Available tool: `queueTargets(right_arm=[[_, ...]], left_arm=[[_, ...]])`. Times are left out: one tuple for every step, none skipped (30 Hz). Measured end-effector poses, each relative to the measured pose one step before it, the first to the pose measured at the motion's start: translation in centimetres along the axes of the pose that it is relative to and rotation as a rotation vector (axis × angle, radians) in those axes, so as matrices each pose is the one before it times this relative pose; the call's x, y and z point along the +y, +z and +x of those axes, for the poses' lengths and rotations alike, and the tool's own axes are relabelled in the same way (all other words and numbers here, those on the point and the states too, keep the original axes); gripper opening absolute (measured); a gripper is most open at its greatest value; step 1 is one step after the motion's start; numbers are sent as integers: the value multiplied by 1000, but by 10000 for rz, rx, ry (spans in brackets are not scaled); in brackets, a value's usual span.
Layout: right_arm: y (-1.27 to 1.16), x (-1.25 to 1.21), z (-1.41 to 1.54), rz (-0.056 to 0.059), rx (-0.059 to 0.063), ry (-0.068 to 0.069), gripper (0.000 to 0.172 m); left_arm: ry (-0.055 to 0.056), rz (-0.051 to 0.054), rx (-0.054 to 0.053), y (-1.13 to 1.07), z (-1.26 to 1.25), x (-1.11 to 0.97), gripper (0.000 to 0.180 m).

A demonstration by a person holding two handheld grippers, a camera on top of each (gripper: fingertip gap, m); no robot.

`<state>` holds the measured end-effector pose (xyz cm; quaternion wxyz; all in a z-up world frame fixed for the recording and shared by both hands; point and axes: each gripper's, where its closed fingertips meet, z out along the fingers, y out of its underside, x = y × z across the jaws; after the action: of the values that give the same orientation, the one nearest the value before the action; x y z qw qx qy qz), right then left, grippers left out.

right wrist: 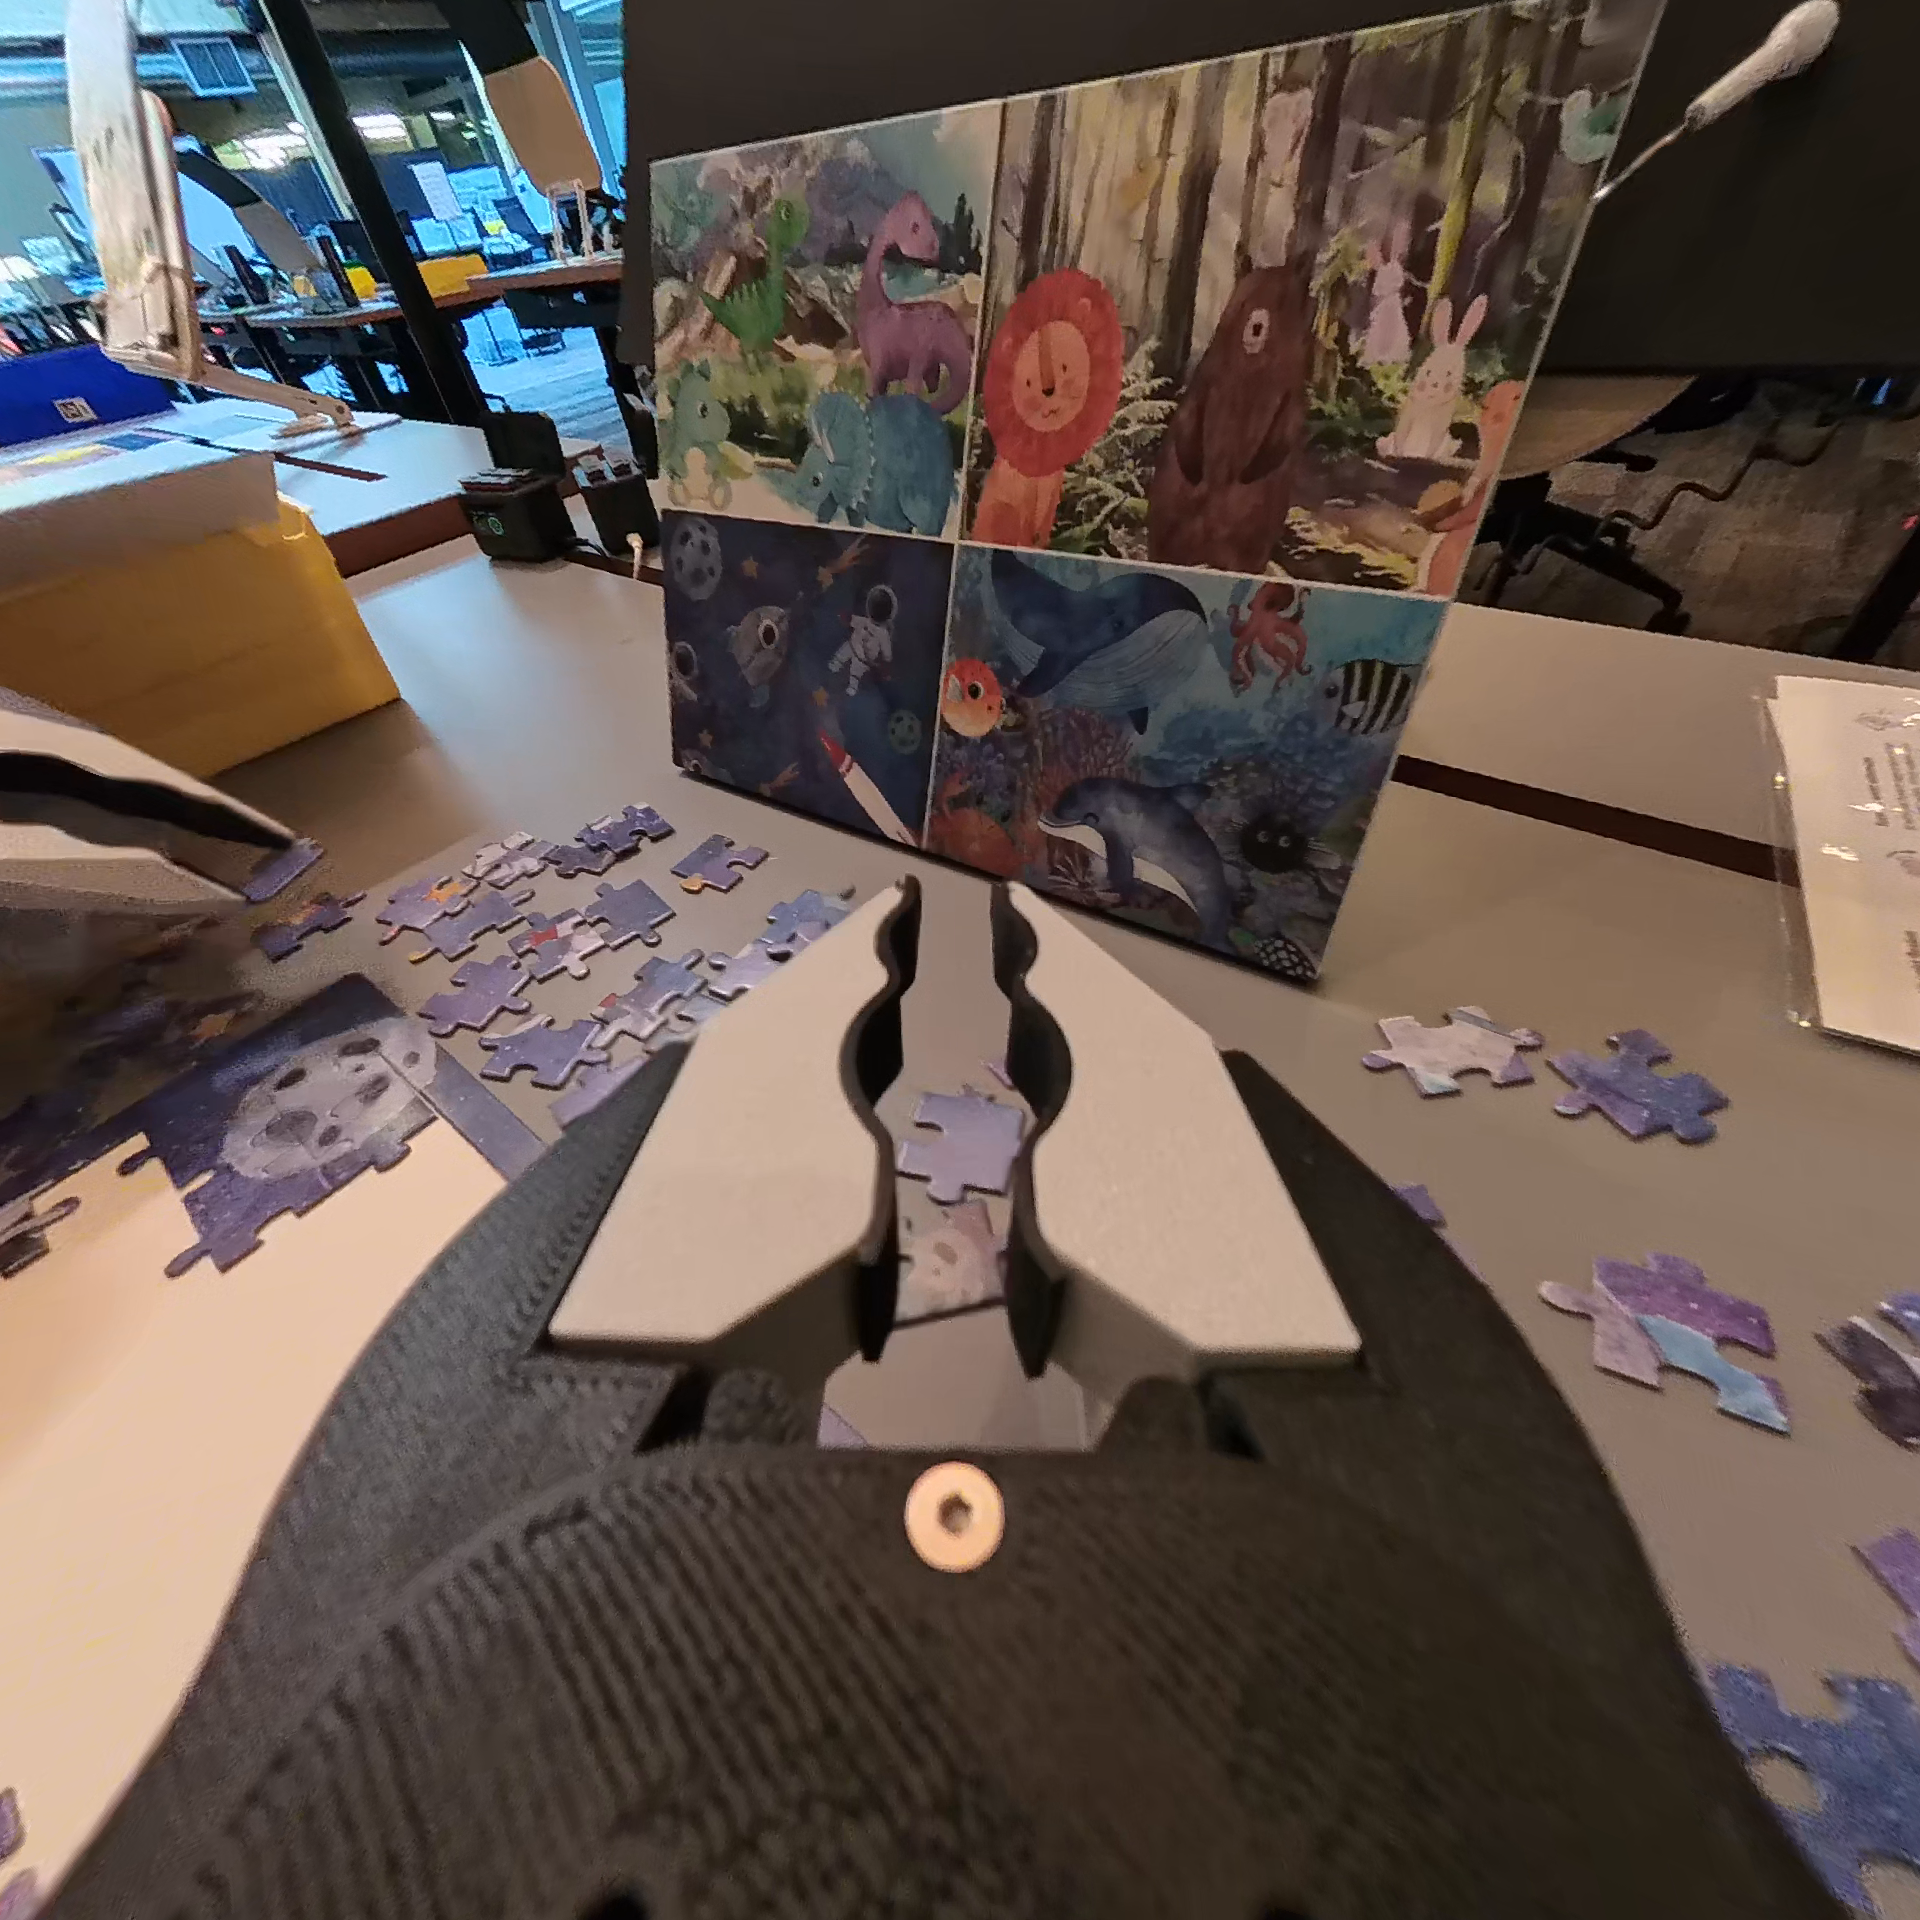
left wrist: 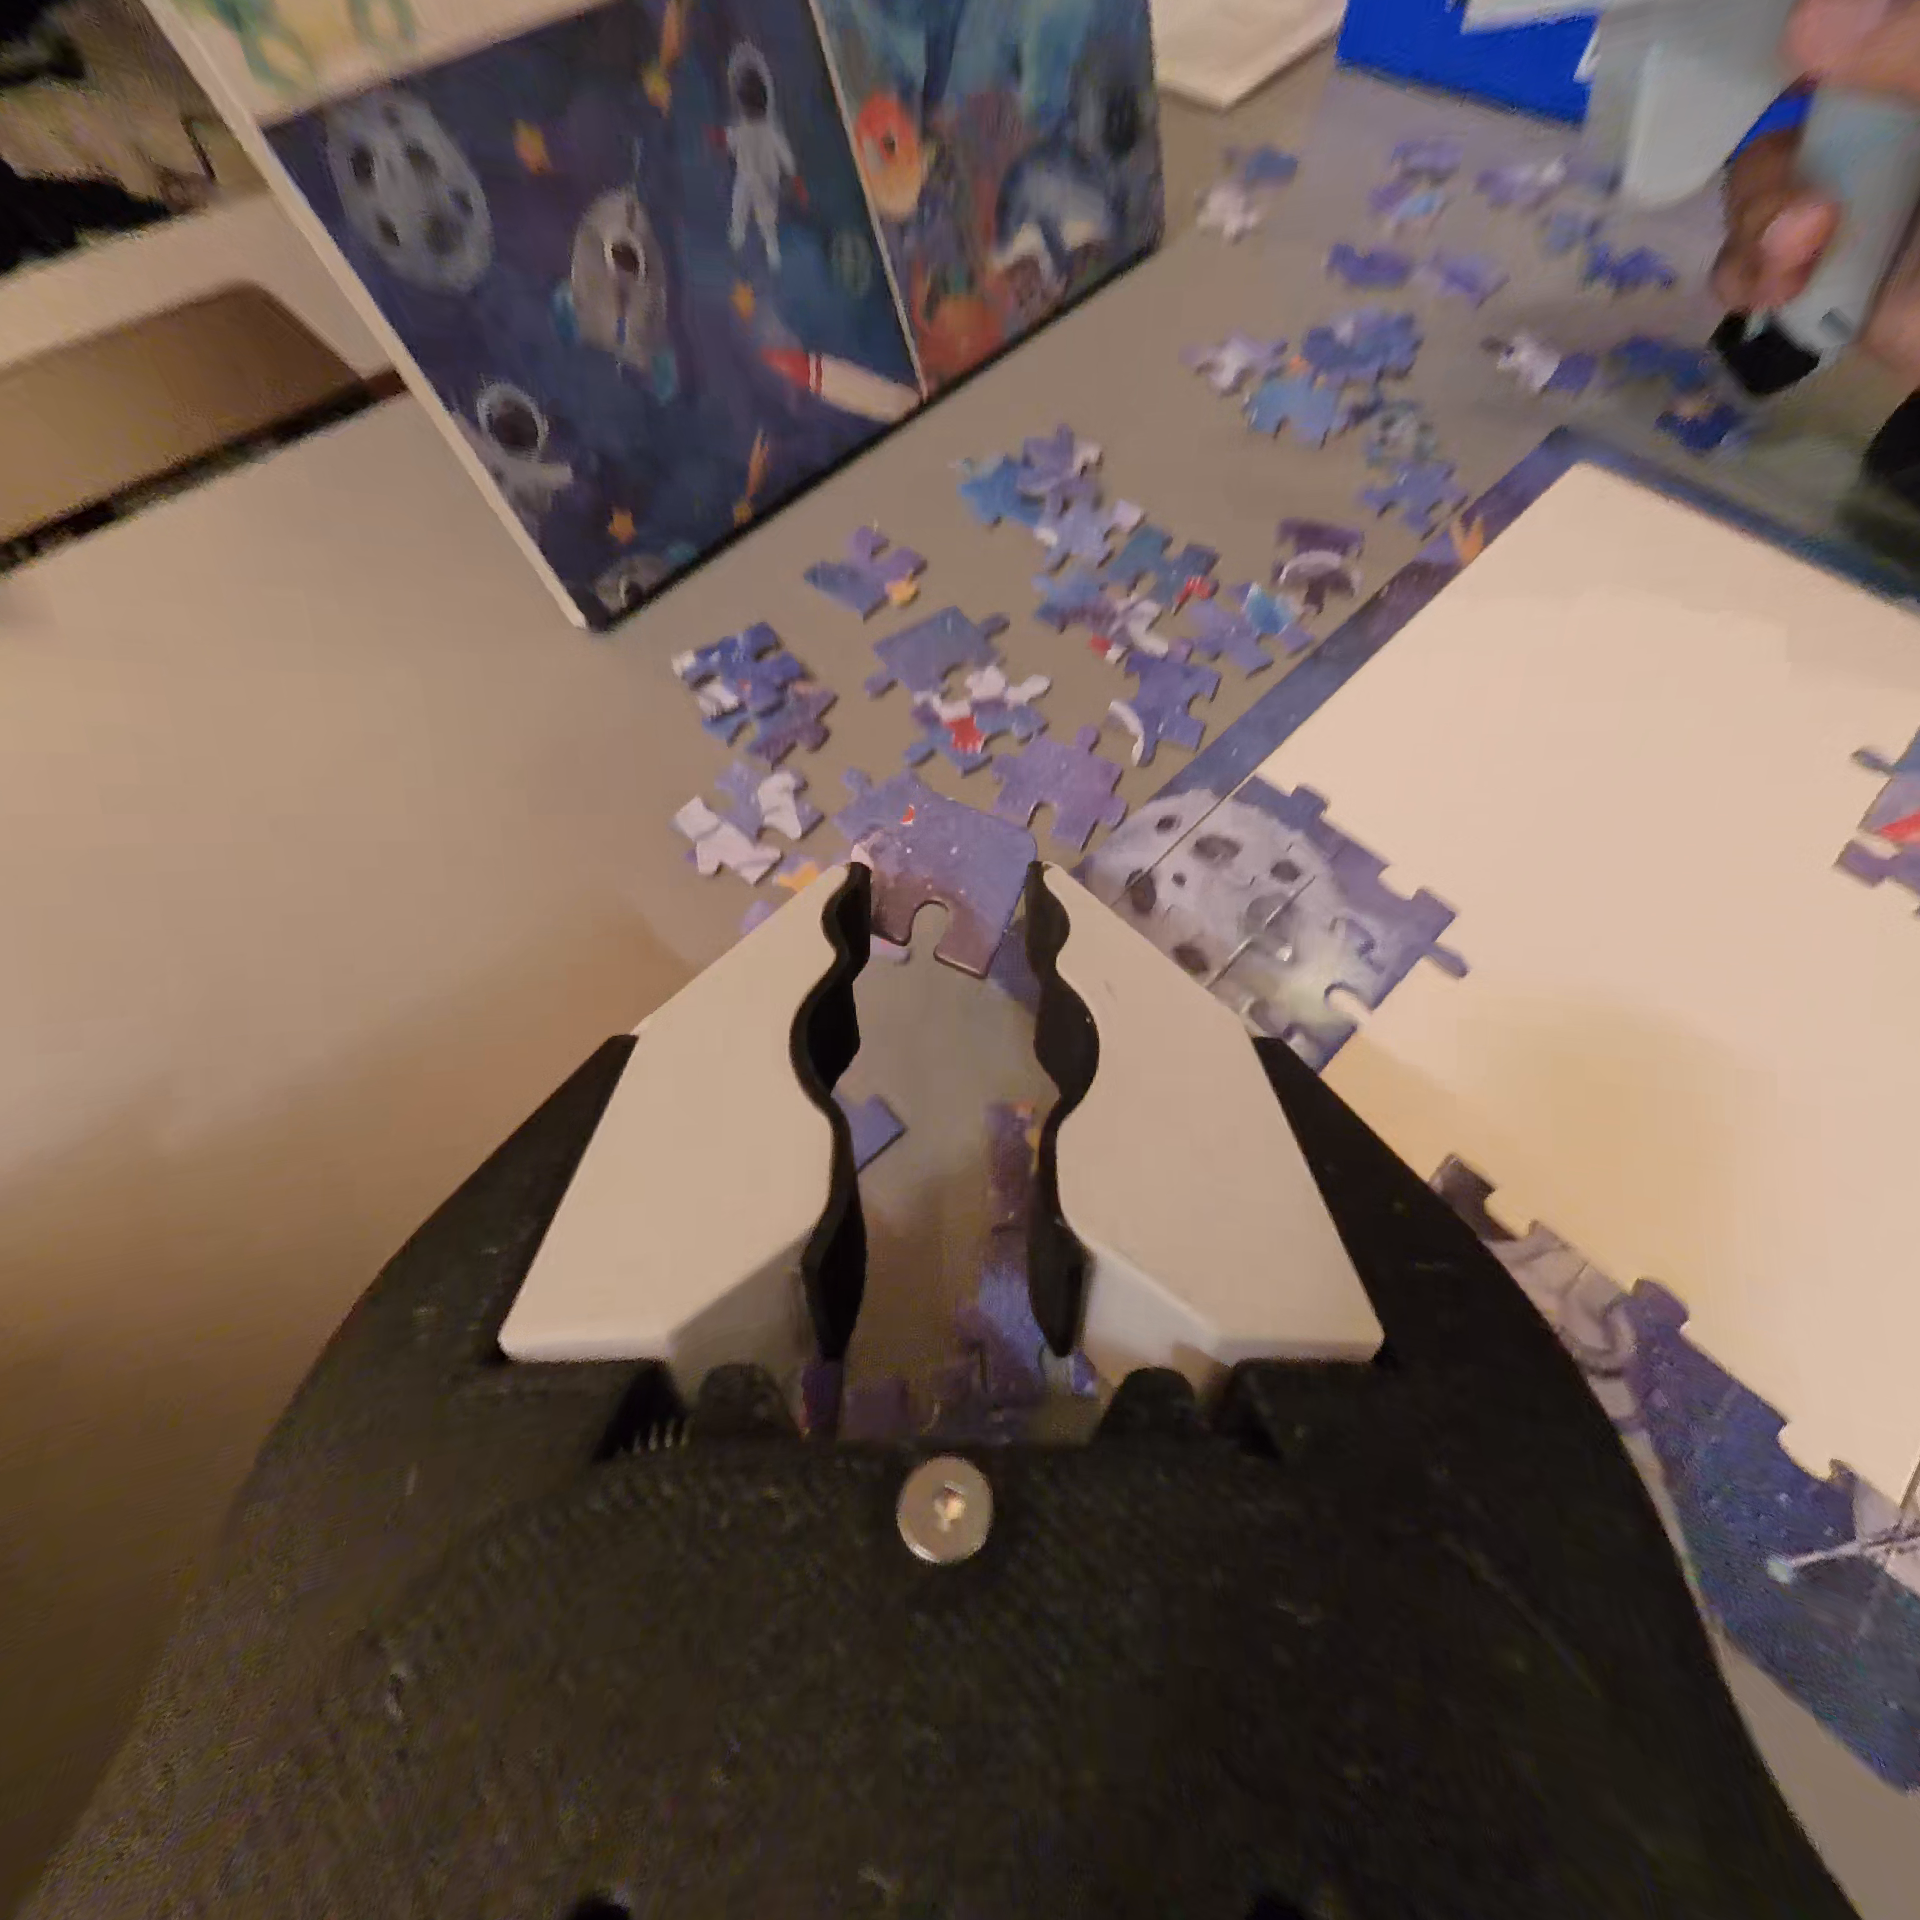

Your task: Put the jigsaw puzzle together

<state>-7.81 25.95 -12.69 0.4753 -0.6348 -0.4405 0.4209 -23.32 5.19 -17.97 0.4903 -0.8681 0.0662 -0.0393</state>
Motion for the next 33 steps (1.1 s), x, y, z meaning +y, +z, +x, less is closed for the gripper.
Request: queueTargets(right_arm=[[72,-175,-442,99,-203,126,12],[135,-201,-671,118,-290,158,13],[194,-194,-855,105,-370,181,14],[297,-98,-1019,56,-428,196,16],[384,1,-1146,5,-476,196,19],[463,87,-1250,-16,-525,210,22],[529,129,-1268,-10,-543,243,25],[565,139,-1222,23,-535,294,28],[559,120,-1203,69,-554,355,31],[537,163,-1118,78,-556,394,33],[522,233,-991,43,-520,400,35],[490,308,-817,-14,-455,365,36],[414,342,-601,-66,-353,291,38],[329,294,-426,-62,-259,219,39],[222,179,-297,-11,-196,186,40],[152,105,-210,26,-153,191,40],[77,73,-121,30,-118,213,39],[55,67,-72,22,-108,220,39],[30,51,-87,22,-120,213,39],[48,70,-42,6,-96,205,39],[29,171,111,-86,-5,177,37],[-42,218,201,-207,66,82,36],[-179,18,153,-182,73,-47,38],[-326,-301,129,-8,114,-112,39],[-423,-515,143,158,157,-138,39],[-435,-558,144,215,152,-134,38],[-362,-487,131,187,118,-97,38],[-262,-322,123,122,81,-49,37],[-160,-158,145,49,68,-18,37],[-88,-26,174,-8,80,-24,37],[-12,77,186,-50,92,-42,37],[39,156,172,-84,92,-58,36],[75,190,137,-100,92,-81,36]], left_arm=[[24,313,58,-66,342,-751,29],[44,302,85,8,456,-771,29],[81,266,59,73,492,-755,29],[129,223,-9,152,449,-682,29],[162,169,-27,194,449,-579,29],[148,165,-15,238,467,-535,29],[99,180,23,246,523,-537,29],[60,184,56,254,564,-533,29],[41,152,52,268,525,-475,29],[36,138,31,272,479,-424,29],[38,137,44,263,501,-396,29],[47,102,52,282,499,-327,29],[71,62,46,281,509,-259,29],[98,47,34,285,484,-213,29],[110,41,40,267,469,-182,29],[90,33,18,248,394,-144,28],[88,43,-43,173,251,-130,10],[158,196,-25,74,259,-303,0],[50,227,-133,43,77,-357,0],[-8,110,-12,69,186,-221,0],[-43,-44,123,152,335,31,0],[36,-197,115,205,244,331,0],[128,-263,-40,163,-60,539,0],[119,-212,-134,32,-301,505,0],[69,-130,-175,-109,-517,379,0],[-13,-53,-249,-271,-792,228,0],[-139,12,-219,-353,-893,152,0],[-257,40,-167,-359,-901,132,0],[-313,58,-150,-326,-865,114,0],[-321,74,-107,-273,-734,54,0],[-291,64,-68,-207,-564,16,0],[-235,58,-79,-161,-460,-42,0],[-195,69,-136,-119,-452,-73,0]])
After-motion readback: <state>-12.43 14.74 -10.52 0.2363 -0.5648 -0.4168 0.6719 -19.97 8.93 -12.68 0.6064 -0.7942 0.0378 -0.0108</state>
